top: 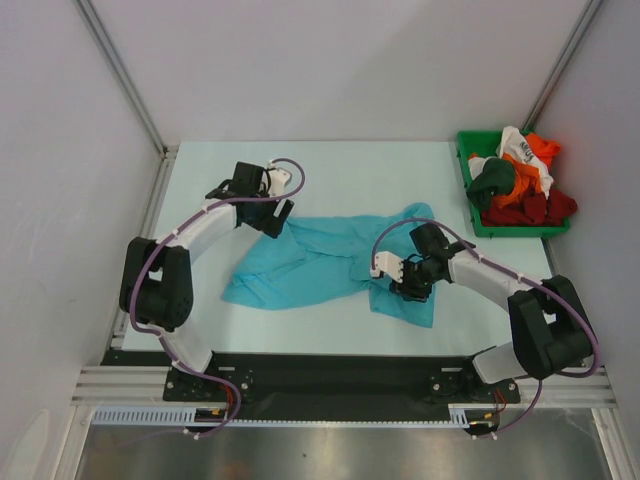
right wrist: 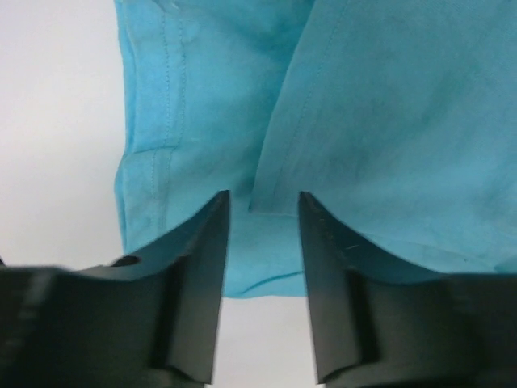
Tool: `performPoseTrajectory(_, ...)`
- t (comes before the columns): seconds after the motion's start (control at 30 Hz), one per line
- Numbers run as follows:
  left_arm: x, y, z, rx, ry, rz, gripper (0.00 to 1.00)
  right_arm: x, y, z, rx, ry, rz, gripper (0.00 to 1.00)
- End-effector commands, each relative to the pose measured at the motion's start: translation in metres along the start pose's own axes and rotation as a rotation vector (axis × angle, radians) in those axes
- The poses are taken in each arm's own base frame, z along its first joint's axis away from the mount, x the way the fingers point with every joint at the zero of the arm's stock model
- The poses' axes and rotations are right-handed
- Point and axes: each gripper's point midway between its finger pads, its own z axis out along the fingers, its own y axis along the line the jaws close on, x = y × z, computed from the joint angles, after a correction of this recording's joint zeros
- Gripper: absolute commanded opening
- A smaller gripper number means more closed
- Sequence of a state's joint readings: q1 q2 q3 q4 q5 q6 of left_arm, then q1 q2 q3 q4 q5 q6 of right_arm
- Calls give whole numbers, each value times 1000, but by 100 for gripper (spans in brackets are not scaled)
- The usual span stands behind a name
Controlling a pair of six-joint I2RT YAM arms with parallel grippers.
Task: Fold and stack the t-shirts
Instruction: Flatten the tshirt out
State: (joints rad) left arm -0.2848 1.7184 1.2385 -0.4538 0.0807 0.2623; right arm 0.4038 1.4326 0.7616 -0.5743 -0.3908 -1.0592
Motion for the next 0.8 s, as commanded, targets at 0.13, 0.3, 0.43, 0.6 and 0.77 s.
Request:
performPoseTrajectory(0.13, -19, 6, -19, -34, -76, -4, 88, -4, -23, -6, 121, 6, -3, 36)
performPoseTrajectory(0.3, -20, 5, -18, -31, -80, -5, 88, -7, -27, -7, 137, 5, 24, 20)
performPoseTrajectory(0.43, -22, 5, -21, -31, -88, -4, 87, -8, -27, -10, 148, 9, 33, 2)
performPoseTrajectory(0.6, -27, 1, -35, -9, -116, 10, 86, -36, -48, -42, 248, -52, 42, 0)
performPoseTrajectory(0.77, -15, -26, -43, 128, -88, 74, 86, -72, -74, -85, 350, -123, 63, 0)
